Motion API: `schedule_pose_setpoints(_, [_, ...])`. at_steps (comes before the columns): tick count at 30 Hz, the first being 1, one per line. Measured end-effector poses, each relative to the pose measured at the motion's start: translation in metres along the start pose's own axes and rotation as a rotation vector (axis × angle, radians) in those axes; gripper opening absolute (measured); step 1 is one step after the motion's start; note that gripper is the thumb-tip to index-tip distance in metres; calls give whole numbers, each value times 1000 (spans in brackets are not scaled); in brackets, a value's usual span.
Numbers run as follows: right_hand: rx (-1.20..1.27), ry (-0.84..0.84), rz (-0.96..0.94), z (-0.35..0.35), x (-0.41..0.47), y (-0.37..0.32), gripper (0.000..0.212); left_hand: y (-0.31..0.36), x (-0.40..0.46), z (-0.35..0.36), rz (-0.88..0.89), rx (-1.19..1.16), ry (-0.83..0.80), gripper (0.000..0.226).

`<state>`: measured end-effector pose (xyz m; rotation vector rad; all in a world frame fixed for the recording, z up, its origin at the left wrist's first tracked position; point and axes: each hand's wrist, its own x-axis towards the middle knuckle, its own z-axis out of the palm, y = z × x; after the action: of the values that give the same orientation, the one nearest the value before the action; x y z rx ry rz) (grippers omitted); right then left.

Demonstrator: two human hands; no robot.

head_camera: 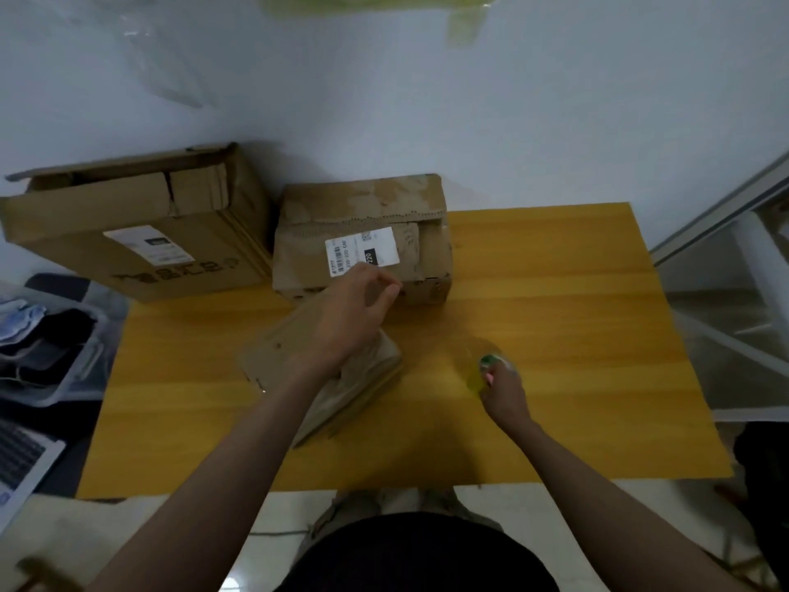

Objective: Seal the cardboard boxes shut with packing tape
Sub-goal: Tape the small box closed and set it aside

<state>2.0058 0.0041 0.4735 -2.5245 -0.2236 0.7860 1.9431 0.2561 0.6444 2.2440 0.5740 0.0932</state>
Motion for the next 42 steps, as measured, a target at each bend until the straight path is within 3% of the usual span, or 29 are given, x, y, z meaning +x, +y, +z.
schedule_pose_setpoints(3, [-54,-60,81,12,-7,-6,13,-14,-6,-12,0,0,37,15])
schedule_pose_setpoints(5, [-153,-13,51,19,-14,-10,25,-26,-11,-18,-57,10,23,28])
schedule_pose_setpoints(7, [-223,-35,-5,28,-20,-16,38,-35,-19,-24,-115,97,-2,57])
schedule_pose_setpoints(11, [-57,-215,-54,40,-16,-30,20,-47,-39,-31,-178,423,-196,123])
schedule_pose_setpoints(15, [118,-274,10,36,-1,-40,35,-55,-51,-28,-109,655,-305,150])
schedule_pose_setpoints(18, [175,-275,44,27,8,-47,44,-54,-41,-26,-31,672,-340,149])
schedule_pose_setpoints(21, [230,-81,-18,14,5,-75,36,-58,-23,-29,162,668,-403,149])
schedule_pose_setpoints(24, [451,226,-226,-4,-13,-130,36,-64,-7,-33,269,599,-498,150])
schedule_pose_setpoints(26, [453,324,-433,-13,-29,-168,39,-63,-6,-32,260,434,-472,135])
schedule_pose_setpoints(29, [80,365,-624,-8,-44,-204,54,-63,-14,-24,125,37,-254,80])
schedule_pose_setpoints(31, [-205,368,-633,5,-46,-215,67,-64,-19,-17,101,-88,-128,62])
schedule_pose_setpoints(36, [-470,257,-621,29,-41,-215,89,-70,-16,-7,118,-80,-65,61])
schedule_pose_setpoints(39, [-428,275,-593,13,-31,-196,76,-78,-19,-6,215,22,-25,61])
schedule_pose_setpoints(42, [-360,266,-497,-2,-22,-179,69,-75,-17,0,197,67,-5,64])
